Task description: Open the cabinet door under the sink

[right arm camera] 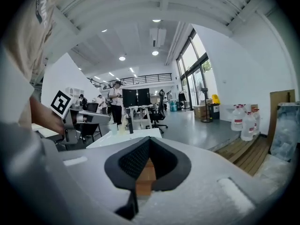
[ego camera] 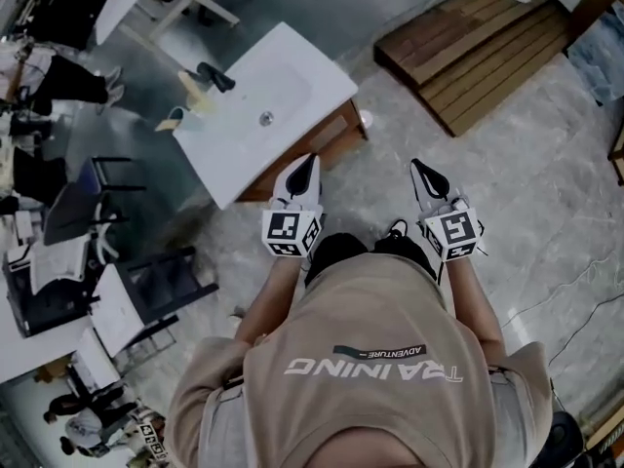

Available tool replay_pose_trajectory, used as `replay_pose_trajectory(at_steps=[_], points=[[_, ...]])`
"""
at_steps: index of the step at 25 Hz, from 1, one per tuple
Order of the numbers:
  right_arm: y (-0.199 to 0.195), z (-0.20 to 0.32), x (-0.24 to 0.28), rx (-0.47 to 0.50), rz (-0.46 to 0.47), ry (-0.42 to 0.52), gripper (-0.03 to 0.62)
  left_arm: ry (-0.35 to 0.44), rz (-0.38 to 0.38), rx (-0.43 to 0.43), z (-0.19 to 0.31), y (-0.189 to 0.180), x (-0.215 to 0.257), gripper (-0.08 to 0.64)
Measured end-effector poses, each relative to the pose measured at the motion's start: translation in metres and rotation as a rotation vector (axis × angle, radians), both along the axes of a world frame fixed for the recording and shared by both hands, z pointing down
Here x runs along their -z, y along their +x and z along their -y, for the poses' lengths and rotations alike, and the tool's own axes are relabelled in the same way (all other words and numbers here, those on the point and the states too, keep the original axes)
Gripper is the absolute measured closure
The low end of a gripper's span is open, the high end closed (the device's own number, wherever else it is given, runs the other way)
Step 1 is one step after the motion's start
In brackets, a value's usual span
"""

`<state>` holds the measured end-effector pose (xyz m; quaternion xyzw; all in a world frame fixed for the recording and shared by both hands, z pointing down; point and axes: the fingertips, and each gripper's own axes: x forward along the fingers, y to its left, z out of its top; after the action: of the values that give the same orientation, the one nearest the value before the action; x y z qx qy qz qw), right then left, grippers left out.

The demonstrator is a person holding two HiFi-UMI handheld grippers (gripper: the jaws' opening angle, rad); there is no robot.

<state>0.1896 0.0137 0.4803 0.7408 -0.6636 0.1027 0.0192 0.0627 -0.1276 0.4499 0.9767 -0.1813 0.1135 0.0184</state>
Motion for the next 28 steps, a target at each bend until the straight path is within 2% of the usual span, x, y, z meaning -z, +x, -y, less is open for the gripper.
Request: replay_pose_trajectory(at_steps=[6, 15, 19, 28], points=[[-0.013, 0.055, 0.005, 0.17, -0.016, -0.019, 0.591, 0.013, 0.026, 0.145, 0.026, -0.035, -0.003, 0.543], [-0.07, 0.135, 0.03, 0.371, -0.092, -0.026, 0.591, -0.018, -0.005, 0.307, 0.077, -0.098, -0.011, 0.543], [-0.092, 0.164, 0.031, 0.417, -0.11, -0.032, 0.591, -0.005, -0.017, 0.327, 0.096, -0.116, -0.008, 0.543], [-0.121, 0.205, 0.03, 0.475, -0.083, -0.02, 0.591, 0.001, -0.015, 0.395, 0.123, -0.155, -0.01, 0.543]])
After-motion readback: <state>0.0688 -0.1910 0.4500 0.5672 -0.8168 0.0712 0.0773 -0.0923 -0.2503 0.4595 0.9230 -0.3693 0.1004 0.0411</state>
